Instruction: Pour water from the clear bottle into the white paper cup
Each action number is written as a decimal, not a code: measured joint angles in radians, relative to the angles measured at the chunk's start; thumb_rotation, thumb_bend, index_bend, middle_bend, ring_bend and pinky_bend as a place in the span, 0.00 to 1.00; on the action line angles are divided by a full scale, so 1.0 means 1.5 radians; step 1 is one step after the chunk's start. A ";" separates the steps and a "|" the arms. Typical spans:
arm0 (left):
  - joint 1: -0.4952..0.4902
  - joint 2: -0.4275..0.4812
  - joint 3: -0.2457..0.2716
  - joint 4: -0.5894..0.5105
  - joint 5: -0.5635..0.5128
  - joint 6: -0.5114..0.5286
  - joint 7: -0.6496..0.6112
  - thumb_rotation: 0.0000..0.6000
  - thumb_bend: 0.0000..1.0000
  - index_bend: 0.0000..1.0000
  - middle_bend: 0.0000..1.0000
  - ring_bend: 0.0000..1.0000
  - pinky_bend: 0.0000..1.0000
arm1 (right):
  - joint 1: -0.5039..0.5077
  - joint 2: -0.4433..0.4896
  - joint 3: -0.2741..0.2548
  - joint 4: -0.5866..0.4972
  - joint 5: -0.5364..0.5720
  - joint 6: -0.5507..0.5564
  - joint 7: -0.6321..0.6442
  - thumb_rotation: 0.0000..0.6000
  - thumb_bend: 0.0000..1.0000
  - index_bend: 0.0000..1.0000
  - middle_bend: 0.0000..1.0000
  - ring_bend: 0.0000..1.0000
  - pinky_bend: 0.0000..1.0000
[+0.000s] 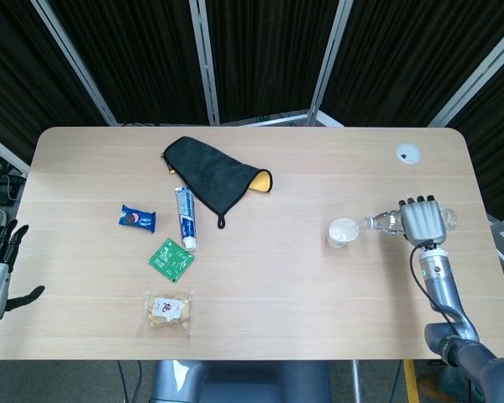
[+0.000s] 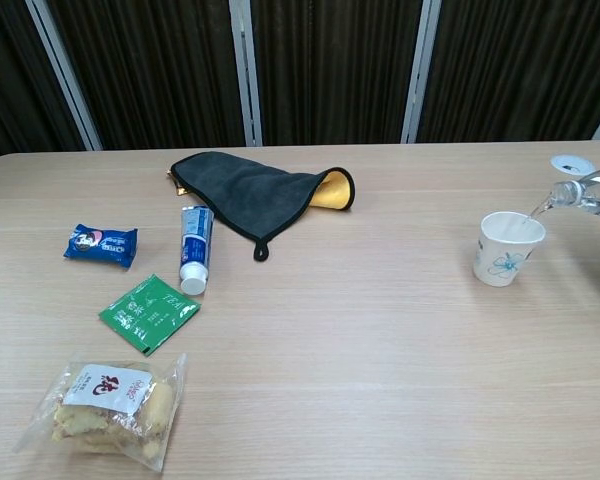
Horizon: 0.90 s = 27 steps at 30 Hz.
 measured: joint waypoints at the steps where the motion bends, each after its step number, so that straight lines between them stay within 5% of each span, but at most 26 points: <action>1: 0.000 0.000 0.000 0.000 0.000 0.000 0.000 1.00 0.01 0.00 0.00 0.00 0.00 | -0.001 0.000 0.000 0.000 0.000 0.000 0.001 1.00 0.66 0.53 0.64 0.59 0.45; 27: 0.000 -0.001 0.001 -0.002 -0.001 -0.002 0.004 1.00 0.01 0.00 0.00 0.00 0.00 | -0.004 0.004 0.007 -0.002 0.004 -0.001 0.024 1.00 0.66 0.53 0.64 0.59 0.45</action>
